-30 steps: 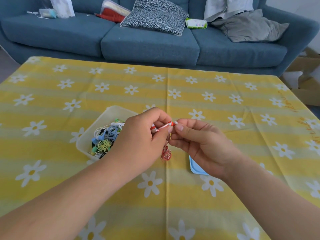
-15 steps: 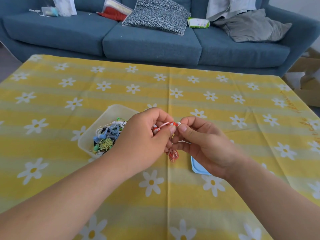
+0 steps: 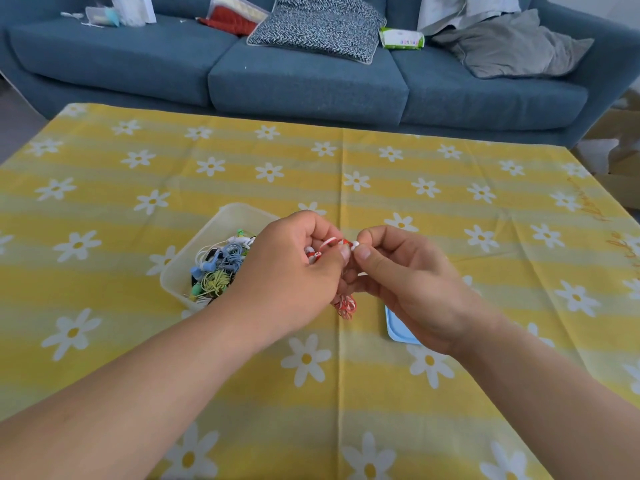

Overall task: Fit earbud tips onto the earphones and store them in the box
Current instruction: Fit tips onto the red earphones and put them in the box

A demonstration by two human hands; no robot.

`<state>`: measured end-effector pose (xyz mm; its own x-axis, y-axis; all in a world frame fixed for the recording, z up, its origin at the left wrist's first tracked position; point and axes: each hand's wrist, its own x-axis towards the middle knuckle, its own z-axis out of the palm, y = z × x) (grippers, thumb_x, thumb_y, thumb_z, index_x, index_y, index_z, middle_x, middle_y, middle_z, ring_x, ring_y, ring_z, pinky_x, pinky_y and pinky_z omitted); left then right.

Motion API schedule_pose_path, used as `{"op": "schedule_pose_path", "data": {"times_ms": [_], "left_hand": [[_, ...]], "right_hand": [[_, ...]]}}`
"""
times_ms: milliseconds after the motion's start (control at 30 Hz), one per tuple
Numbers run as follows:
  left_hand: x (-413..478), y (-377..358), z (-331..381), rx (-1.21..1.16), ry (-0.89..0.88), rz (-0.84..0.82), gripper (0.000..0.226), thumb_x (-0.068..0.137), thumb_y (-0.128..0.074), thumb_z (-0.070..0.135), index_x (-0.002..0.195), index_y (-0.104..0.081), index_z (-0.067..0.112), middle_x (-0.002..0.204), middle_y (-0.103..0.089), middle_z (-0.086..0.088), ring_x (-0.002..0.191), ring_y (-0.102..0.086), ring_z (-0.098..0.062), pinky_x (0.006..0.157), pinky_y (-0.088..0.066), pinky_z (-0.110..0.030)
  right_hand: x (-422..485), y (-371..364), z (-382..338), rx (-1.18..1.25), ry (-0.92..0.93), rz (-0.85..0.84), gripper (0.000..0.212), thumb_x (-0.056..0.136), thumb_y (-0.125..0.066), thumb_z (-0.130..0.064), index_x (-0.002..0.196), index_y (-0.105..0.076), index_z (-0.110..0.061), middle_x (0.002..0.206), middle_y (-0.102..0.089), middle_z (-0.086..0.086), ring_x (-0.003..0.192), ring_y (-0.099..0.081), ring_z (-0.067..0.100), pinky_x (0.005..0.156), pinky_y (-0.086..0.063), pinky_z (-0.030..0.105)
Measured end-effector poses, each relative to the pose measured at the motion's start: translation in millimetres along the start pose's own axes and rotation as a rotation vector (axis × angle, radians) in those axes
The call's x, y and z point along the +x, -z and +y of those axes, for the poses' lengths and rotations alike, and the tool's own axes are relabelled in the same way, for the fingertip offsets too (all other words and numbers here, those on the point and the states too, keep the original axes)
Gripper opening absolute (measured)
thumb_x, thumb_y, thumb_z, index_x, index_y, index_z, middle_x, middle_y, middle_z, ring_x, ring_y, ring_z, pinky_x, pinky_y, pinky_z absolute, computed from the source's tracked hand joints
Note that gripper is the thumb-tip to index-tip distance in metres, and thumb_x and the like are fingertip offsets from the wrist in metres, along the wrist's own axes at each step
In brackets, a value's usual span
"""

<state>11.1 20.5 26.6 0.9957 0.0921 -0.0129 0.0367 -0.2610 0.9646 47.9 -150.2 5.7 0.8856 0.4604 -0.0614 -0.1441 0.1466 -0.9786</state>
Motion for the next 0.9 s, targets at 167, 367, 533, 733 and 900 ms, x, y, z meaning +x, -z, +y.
{"op": "schedule_pose_path", "data": {"times_ms": [167,367,533,733,900], "left_hand": [[0.3,0.5,-5.2,0.038,-0.088,0.01,0.009,0.091,-0.071,0.02,0.087,-0.066,0.027,0.073,-0.072,-0.003,0.069,-0.074,-0.027,0.066,-0.063,-0.05],[0.8,0.1,-6.1,0.041,-0.108,-0.001,0.012,0.096,-0.067,0.013,0.091,-0.066,0.024,0.07,-0.071,-0.002,0.064,-0.073,-0.022,0.065,-0.064,-0.048],[0.6,1.5,-2.0,0.03,-0.115,-0.032,0.009,0.098,-0.064,0.01,0.095,-0.067,0.018,0.062,-0.071,-0.001,0.058,-0.071,-0.016,0.064,-0.064,-0.039],[-0.2,1.8,-0.4,0.07,-0.124,-0.033,0.01,0.098,-0.063,0.01,0.095,-0.068,0.019,0.063,-0.072,0.001,0.058,-0.072,-0.012,0.064,-0.063,-0.031],[-0.2,0.3,-2.2,0.106,-0.132,0.02,0.012,0.096,-0.067,0.012,0.09,-0.067,0.022,0.066,-0.071,0.003,0.061,-0.072,-0.014,0.066,-0.062,-0.042]], "right_hand": [[-0.2,-1.2,1.0,0.045,-0.012,0.017,0.013,0.093,-0.062,-0.015,0.093,-0.063,-0.002,0.086,-0.063,0.022,0.083,-0.062,0.033,0.081,-0.056,0.042],[0.0,-1.1,1.3,0.115,-0.042,-0.004,0.01,0.093,-0.061,-0.013,0.091,-0.064,-0.004,0.093,-0.06,0.026,0.089,-0.059,0.036,0.082,-0.058,0.042],[1.5,0.1,1.8,0.142,-0.046,-0.003,0.013,0.093,-0.062,-0.013,0.095,-0.062,0.0,0.096,-0.057,0.031,0.092,-0.056,0.042,0.083,-0.058,0.044],[1.2,1.8,1.8,0.135,-0.051,0.007,0.015,0.092,-0.063,-0.013,0.096,-0.063,0.001,0.099,-0.058,0.029,0.094,-0.056,0.038,0.088,-0.057,0.048],[-0.7,0.8,0.1,0.083,-0.012,0.045,0.007,0.093,-0.064,-0.009,0.093,-0.066,-0.002,0.095,-0.063,0.025,0.087,-0.064,0.033,0.085,-0.058,0.043]]}}
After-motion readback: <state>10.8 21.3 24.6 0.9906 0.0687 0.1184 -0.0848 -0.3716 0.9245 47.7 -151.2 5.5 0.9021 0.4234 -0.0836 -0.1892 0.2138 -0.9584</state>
